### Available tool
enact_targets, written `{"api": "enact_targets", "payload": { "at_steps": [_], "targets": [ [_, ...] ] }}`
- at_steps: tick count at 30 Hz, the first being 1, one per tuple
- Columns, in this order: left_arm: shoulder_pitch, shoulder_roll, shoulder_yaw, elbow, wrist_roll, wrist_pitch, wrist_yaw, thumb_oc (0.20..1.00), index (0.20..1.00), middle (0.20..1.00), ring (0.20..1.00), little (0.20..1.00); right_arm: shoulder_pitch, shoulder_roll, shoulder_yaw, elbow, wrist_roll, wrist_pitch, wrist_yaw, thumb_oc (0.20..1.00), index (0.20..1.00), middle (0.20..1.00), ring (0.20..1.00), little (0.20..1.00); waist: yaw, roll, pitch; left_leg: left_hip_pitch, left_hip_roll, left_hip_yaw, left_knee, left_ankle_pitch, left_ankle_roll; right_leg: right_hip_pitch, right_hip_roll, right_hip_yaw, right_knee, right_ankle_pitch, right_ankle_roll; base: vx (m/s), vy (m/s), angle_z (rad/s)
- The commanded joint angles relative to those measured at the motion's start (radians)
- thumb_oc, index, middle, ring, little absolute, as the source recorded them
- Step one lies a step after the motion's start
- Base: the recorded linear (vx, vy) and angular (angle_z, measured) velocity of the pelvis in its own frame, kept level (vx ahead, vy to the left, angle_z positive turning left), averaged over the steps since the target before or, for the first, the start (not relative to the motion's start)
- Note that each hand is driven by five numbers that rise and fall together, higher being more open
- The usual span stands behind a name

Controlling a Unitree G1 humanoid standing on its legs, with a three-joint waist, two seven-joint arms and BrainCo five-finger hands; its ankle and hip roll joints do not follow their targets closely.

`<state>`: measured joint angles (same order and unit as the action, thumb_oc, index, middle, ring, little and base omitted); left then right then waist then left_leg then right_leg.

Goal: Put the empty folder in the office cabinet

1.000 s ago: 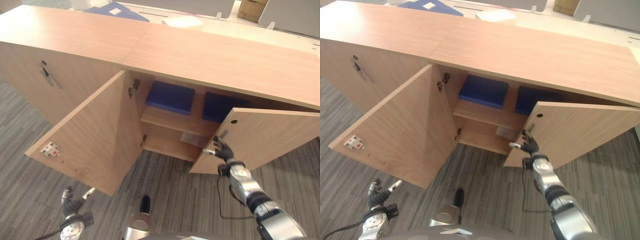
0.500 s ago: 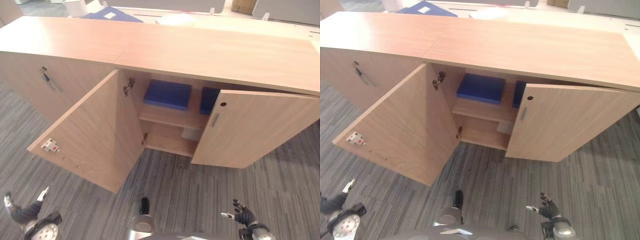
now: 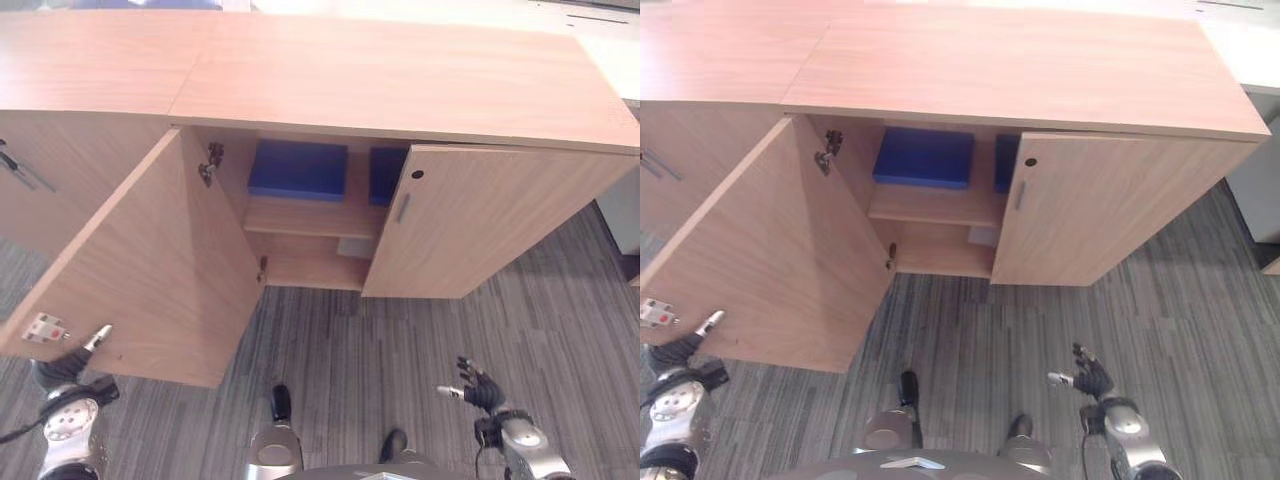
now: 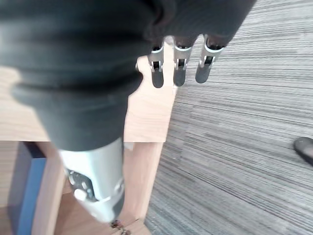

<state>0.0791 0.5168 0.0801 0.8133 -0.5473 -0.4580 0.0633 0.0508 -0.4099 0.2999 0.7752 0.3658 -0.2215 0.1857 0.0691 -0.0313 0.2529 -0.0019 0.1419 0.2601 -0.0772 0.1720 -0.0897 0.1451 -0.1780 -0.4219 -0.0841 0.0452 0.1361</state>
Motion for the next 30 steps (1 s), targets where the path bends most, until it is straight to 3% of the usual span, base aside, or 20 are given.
{"api": "enact_targets", "payload": {
  "at_steps": [1,8,17,20,23,27,30],
  "targets": [
    [-0.093,-0.105,-0.186,-0.022,0.075,-0.008,-0.136,1.000,1.000,1.000,1.000,1.000,-0.033,-0.030,-0.003,-0.030,0.002,-0.010,-0.009,1.000,1.000,1.000,1.000,1.000,-0.037,0.028,-0.042,0.062,0.051,-0.027,-0.010,-0.098,-0.014,-0.032,0.018,0.072,0.055,-0.042,-0.030,0.03,-0.086,-0.19],
    [-0.070,-0.196,-0.280,-0.052,0.035,0.007,-0.175,1.000,1.000,1.000,1.000,1.000,-0.014,0.003,-0.015,-0.015,-0.077,0.022,-0.076,1.000,1.000,1.000,1.000,1.000,-0.076,0.037,-0.049,0.079,0.075,0.009,-0.010,-0.080,-0.033,-0.016,0.032,0.080,0.041,-0.038,-0.038,0.00,-0.084,-0.15],
    [-0.123,-0.235,-0.323,-0.019,0.008,-0.018,-0.205,1.000,1.000,1.000,1.000,1.000,0.013,0.021,0.009,0.061,-0.136,-0.021,-0.109,1.000,1.000,1.000,1.000,1.000,-0.122,0.032,-0.051,0.106,0.089,0.055,-0.010,-0.078,-0.037,-0.005,0.045,0.107,0.039,-0.040,-0.039,0.00,-0.034,-0.20],
    [-0.177,-0.241,-0.323,-0.016,0.015,-0.027,-0.163,1.000,1.000,1.000,1.000,1.000,0.021,0.019,0.018,0.063,-0.154,-0.029,-0.098,1.000,1.000,1.000,1.000,1.000,-0.143,0.031,-0.058,0.119,0.089,0.068,-0.010,-0.082,-0.035,0.001,0.046,0.125,0.035,-0.037,-0.035,0.04,0.039,-0.18],
    [-0.235,-0.236,-0.318,0.000,-0.005,-0.004,-0.124,1.000,1.000,1.000,1.000,1.000,0.021,0.012,0.030,0.062,-0.164,-0.033,-0.085,1.000,1.000,1.000,1.000,1.000,-0.158,0.032,-0.066,0.127,0.089,0.078,-0.010,-0.086,-0.033,0.007,0.045,0.134,0.032,-0.039,-0.033,0.05,0.057,-0.21],
    [-0.378,-0.196,-0.298,0.084,-0.017,0.091,-0.009,1.000,1.000,1.000,1.000,1.000,0.012,0.001,0.076,0.059,-0.170,-0.039,-0.085,1.000,1.000,1.000,1.000,1.000,-0.198,0.035,-0.090,0.156,0.082,0.089,-0.010,-0.111,-0.038,0.027,0.039,0.155,0.024,-0.048,-0.012,0.13,0.086,-0.11],
    [-0.437,-0.164,-0.282,0.145,-0.030,0.136,0.012,1.000,1.000,1.000,1.000,1.000,0.010,-0.001,0.095,0.053,-0.168,-0.039,-0.089,1.000,1.000,1.000,1.000,1.000,-0.215,0.035,-0.098,0.163,0.079,0.097,-0.010,-0.115,-0.037,0.028,0.037,0.162,0.023,-0.048,-0.007,0.05,0.064,-0.16]
  ]
}}
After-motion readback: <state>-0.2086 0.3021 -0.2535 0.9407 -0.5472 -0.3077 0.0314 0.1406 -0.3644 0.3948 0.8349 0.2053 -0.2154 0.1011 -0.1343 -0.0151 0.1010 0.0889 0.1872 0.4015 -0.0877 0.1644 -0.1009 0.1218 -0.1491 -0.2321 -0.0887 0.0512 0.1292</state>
